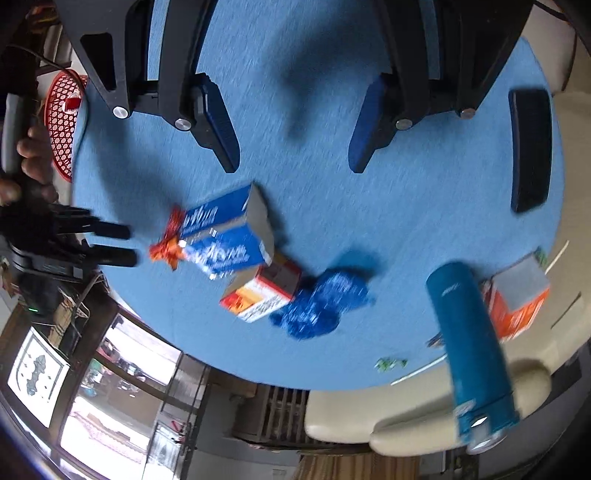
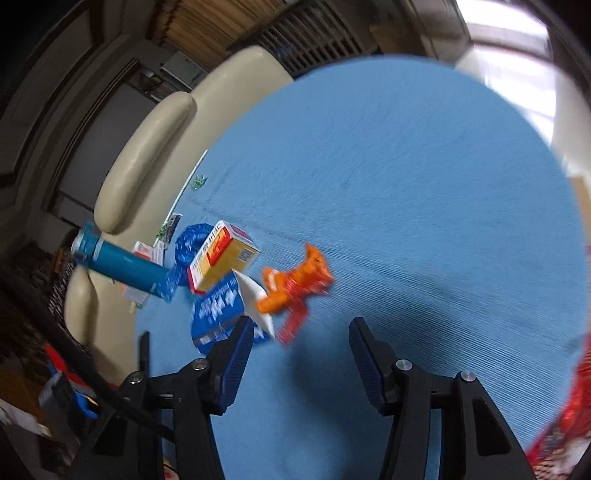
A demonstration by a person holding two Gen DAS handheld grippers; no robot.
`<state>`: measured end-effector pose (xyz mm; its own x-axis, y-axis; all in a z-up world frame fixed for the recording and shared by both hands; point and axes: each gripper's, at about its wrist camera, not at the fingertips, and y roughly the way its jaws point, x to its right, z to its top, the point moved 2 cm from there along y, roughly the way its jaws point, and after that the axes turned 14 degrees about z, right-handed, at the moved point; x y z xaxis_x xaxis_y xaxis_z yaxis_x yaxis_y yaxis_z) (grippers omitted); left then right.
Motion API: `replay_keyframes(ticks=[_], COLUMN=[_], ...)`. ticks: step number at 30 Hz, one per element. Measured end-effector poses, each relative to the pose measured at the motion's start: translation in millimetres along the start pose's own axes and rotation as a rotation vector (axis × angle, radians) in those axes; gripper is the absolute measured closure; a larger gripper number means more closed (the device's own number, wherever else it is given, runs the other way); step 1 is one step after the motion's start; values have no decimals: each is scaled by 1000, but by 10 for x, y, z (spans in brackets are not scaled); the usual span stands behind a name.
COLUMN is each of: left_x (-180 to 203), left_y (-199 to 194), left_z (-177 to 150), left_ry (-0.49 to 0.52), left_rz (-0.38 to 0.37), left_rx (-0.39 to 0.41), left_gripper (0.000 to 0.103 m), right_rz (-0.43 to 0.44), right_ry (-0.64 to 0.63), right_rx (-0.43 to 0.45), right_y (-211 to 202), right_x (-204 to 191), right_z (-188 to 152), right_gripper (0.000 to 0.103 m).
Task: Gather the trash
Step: 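Grasp the orange wrapper with the right tool while the left tool reaches the blue toothpaste box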
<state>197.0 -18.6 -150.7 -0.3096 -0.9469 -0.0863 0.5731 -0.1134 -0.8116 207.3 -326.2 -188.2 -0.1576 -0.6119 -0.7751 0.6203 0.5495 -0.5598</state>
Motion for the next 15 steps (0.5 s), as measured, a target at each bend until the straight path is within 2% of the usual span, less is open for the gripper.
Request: replay_keyframes(ticks=[2, 4, 7, 8, 10, 12, 15], left_x=[49, 77, 111, 123, 143, 174, 247], left_y=[21, 53, 131, 185, 276, 371, 478], left_z=[112, 219, 348, 400, 477, 543, 625], left_ry=[17, 24, 28, 27, 23, 21, 38], left_rz=[-14, -31, -65, -83, -127, -156, -198], left_rx=[24, 47, 70, 69, 70, 68, 82], left_gripper=[40, 35, 33, 33, 33, 32, 29], right_rz=[14, -10, -26, -42, -63, -101, -114], right_ry=[66, 118, 148, 142, 125, 87, 33], right_rx=[-15, -24, -26, -22, -20, -26, -20], right_y=[183, 350, 499, 530, 597, 666, 712], right_x=[77, 149, 167, 152, 107, 71, 20], right_z=[99, 185, 274, 304, 357, 392, 391], right_gripper=[48, 50, 58, 63, 64, 76, 77])
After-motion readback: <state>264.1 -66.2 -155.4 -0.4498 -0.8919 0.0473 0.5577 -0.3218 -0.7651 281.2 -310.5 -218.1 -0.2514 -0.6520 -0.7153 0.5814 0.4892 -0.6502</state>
